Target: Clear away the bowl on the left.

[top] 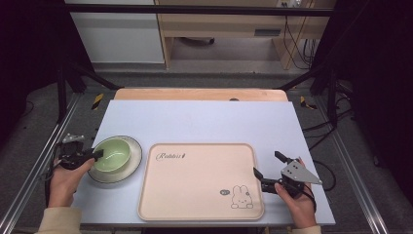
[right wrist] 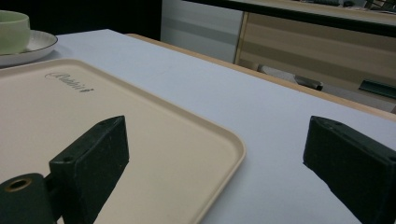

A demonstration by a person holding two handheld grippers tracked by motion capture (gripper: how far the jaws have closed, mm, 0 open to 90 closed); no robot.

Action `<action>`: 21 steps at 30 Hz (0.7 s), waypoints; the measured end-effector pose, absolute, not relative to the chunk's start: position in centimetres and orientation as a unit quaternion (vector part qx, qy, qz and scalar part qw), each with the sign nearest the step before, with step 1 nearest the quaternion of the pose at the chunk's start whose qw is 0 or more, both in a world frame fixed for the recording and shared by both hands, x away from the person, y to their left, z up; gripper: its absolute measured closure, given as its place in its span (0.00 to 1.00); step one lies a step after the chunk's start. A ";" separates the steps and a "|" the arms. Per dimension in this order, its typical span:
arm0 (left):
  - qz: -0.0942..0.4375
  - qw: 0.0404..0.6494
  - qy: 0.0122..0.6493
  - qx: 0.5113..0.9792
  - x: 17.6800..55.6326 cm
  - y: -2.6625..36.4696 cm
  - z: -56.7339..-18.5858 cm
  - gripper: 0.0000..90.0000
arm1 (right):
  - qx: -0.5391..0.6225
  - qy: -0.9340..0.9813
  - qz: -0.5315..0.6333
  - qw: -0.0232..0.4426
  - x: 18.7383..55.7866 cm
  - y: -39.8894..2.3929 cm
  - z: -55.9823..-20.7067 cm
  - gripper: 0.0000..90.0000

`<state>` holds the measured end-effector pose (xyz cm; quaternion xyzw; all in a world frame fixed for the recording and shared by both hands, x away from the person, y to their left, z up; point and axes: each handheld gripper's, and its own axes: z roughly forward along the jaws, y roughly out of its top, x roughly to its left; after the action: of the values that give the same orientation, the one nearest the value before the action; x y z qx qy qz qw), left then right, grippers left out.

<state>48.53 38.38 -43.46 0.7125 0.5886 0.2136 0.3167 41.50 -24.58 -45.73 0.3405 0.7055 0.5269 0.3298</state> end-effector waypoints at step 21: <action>0.182 0.332 0.597 0.707 48.7 38.3 -44.0 0.89 | 0.338 0.708 0.524 0.330 41.5 -24.5 -45.8 0.08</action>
<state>48.67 38.32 -44.01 0.7072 0.5970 0.1816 0.3324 41.51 -24.49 -45.77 0.3380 0.7085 0.5243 0.3300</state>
